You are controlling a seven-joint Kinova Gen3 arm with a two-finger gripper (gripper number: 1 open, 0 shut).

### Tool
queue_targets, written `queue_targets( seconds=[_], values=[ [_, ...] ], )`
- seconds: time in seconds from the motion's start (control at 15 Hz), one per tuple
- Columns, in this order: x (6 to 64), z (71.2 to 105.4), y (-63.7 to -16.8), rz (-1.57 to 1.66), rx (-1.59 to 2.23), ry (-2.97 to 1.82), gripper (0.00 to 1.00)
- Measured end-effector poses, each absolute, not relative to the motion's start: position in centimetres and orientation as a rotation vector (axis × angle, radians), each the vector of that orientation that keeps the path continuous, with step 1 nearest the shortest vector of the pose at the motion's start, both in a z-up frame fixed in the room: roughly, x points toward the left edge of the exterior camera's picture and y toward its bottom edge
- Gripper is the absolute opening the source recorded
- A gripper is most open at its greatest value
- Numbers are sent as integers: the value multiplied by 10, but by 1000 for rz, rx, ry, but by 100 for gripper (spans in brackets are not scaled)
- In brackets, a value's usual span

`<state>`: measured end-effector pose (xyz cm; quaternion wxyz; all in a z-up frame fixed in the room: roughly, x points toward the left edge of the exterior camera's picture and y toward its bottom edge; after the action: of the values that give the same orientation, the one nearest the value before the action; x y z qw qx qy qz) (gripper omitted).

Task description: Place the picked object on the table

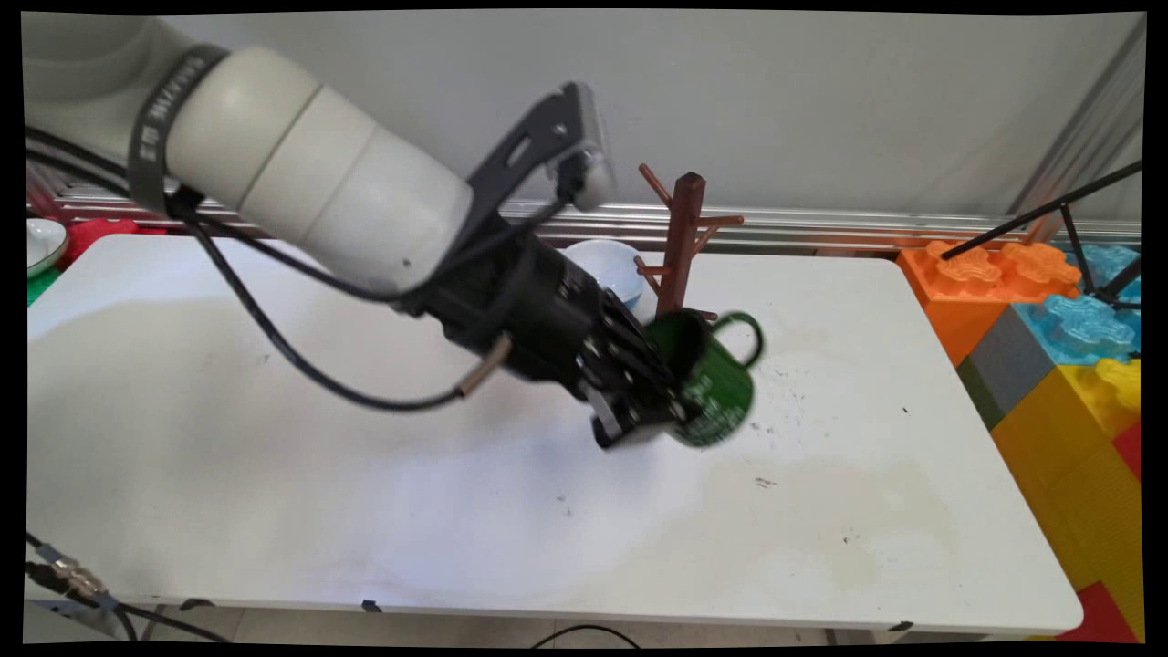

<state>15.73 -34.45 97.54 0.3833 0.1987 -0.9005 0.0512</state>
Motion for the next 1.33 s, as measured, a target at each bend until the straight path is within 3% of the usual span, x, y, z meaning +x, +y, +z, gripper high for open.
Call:
queue_targets(
  seconds=[1.33],
  values=[
    [208,962,-384,258,456,-2735,0]
  ],
)
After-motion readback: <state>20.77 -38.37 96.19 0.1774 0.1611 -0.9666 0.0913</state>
